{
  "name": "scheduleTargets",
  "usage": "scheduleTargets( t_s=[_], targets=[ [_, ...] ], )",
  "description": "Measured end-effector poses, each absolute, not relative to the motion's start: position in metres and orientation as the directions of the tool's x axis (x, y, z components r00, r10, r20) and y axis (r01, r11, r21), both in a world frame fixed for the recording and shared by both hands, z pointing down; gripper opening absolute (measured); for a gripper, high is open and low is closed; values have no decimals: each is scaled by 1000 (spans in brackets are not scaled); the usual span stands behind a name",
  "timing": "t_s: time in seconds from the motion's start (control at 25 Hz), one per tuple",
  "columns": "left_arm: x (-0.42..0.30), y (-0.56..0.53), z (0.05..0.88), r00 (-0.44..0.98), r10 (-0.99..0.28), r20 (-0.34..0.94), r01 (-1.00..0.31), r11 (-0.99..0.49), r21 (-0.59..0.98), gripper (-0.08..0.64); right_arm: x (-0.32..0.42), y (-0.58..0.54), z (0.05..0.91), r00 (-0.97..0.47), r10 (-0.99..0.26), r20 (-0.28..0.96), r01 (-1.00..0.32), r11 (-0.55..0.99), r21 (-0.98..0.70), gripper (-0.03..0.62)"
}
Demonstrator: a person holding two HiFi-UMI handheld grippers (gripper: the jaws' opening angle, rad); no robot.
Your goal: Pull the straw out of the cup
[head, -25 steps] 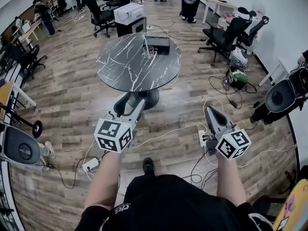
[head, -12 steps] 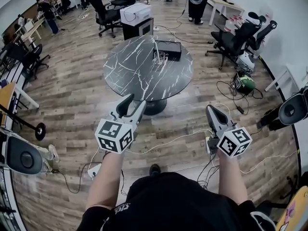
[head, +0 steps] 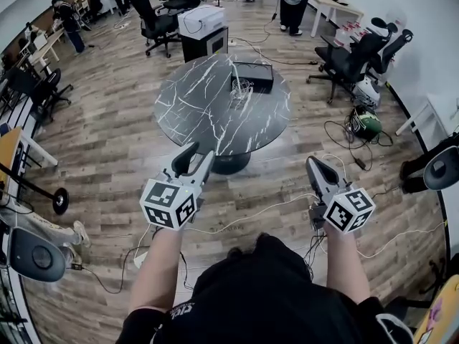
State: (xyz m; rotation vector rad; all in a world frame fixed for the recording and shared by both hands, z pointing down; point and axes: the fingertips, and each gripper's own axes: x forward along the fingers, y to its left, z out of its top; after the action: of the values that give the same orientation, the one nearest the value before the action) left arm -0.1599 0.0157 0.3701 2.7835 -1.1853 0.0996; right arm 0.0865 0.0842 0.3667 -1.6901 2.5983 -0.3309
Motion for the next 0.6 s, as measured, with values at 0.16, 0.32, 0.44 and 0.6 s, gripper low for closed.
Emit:
scheduleTargets(
  t_s=[0.16,0.32,0.44,0.6],
  targets=[
    [-151,-2,379,695,-709,117,-719,-689,95,150,93,69,376,-419,-901,108,-897,393,-200,6],
    [-135,-30,382,697,-705,127,-716,-692,92,146,109,41,385,-417,-902,112,-895,387,-220,6],
    [-125,-56,384,687,-714,139,-726,-682,89,144,121,14,388,-423,-899,111,-891,391,-229,6],
    [-106,-96,388,679,-719,146,-734,-672,99,144,140,-29,394,-438,-892,111,-882,404,-242,6]
  ],
)
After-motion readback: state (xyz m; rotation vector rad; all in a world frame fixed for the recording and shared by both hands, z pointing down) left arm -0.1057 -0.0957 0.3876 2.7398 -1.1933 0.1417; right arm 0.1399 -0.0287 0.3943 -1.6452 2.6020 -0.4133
